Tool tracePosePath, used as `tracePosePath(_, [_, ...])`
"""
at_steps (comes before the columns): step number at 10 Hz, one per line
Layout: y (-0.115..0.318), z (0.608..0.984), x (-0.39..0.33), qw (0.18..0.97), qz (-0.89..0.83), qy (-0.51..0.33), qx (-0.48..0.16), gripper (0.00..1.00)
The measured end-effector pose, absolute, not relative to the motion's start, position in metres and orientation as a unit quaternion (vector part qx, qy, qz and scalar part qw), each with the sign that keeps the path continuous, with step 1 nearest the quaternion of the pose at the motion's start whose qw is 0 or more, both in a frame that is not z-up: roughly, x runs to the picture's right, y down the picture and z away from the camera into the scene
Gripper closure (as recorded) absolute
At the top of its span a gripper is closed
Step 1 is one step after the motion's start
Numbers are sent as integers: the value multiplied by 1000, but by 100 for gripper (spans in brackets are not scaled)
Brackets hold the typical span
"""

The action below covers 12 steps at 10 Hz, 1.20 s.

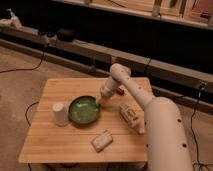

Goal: Pick up the ceramic bowl

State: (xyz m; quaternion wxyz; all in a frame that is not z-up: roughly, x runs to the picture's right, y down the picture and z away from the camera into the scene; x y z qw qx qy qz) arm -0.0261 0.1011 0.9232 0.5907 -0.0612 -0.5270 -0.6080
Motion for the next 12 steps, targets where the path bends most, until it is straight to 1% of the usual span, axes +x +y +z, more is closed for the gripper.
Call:
tracePosePath(3, [83, 912, -24, 608, -593, -527, -36, 87])
tracePosePath(5, [65, 899, -12, 617, -605, -503, -25, 87])
tracePosePath(8, [47, 869, 7, 623, -623, -473, -24, 87])
tracePosePath(12, [32, 817, 20, 632, -603, -487, -2, 87])
